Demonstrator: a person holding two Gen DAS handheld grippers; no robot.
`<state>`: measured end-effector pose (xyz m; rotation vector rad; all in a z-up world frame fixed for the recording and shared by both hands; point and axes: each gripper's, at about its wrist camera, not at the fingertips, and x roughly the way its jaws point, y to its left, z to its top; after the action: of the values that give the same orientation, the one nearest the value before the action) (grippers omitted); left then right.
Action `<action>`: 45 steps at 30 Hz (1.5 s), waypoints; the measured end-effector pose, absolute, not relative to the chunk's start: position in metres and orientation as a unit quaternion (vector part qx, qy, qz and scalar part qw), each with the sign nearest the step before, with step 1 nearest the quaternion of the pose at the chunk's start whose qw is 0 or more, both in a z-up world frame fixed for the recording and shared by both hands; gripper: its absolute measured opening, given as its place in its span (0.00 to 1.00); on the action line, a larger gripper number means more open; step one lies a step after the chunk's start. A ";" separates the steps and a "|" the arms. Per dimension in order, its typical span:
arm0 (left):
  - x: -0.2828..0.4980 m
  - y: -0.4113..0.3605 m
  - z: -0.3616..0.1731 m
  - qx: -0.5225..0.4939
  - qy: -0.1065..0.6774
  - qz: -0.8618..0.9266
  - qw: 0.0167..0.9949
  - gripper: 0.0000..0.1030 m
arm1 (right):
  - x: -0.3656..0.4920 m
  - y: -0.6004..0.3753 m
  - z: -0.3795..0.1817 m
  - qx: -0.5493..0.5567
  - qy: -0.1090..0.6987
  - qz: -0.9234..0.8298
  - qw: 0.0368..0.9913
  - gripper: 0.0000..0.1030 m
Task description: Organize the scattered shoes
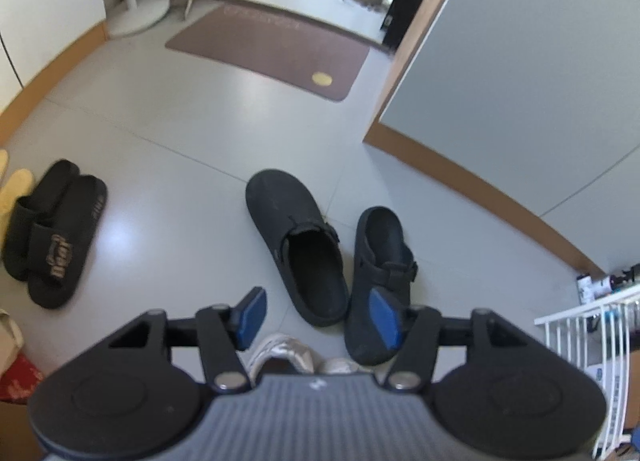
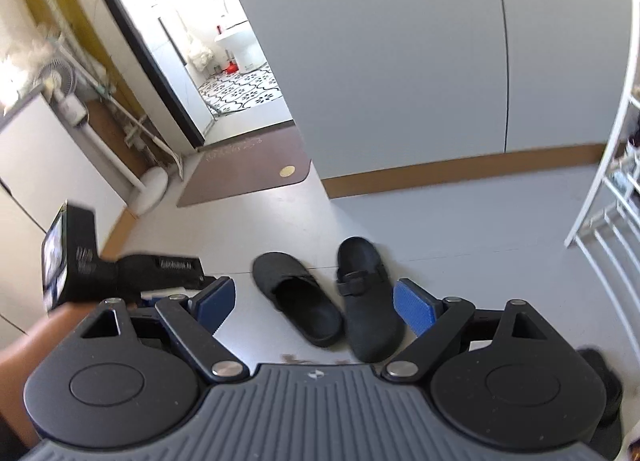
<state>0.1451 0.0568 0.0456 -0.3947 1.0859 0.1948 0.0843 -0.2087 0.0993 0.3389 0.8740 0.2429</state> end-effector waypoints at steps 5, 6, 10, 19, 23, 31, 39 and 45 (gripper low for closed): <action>0.112 0.063 0.072 -0.183 0.502 0.092 0.840 0.61 | 0.066 -0.200 0.099 0.230 0.429 0.093 0.869 0.88; 0.110 0.064 0.073 -0.181 0.501 0.093 0.841 0.61 | 0.061 -0.200 0.092 0.246 0.430 0.086 0.864 0.88; 0.089 0.067 0.085 -0.177 0.497 0.104 0.843 0.61 | 0.046 -0.205 0.067 0.273 0.442 0.066 0.852 0.88; 0.081 0.057 0.091 -0.160 0.492 0.091 0.851 0.72 | 0.041 -0.211 0.054 0.221 0.458 0.050 0.859 0.88; 0.078 0.061 0.074 -0.147 0.490 0.075 0.856 0.72 | 0.041 -0.205 0.054 0.215 0.466 0.056 0.857 0.88; 0.071 0.081 0.047 -0.139 0.482 0.036 0.864 0.72 | 0.049 -0.173 0.051 0.193 0.476 0.061 0.856 0.88; 0.064 0.115 0.035 -0.166 0.494 0.000 0.854 0.72 | 0.050 -0.145 0.041 0.168 0.486 0.037 0.857 0.88; 0.056 0.127 0.045 -0.184 0.486 -0.021 0.854 0.73 | 0.036 -0.147 0.037 0.196 0.482 0.013 0.854 0.88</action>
<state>0.0564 0.1270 0.0453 -0.3860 1.0212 -0.0437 0.0361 -0.1473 0.0365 0.4114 1.0145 0.0278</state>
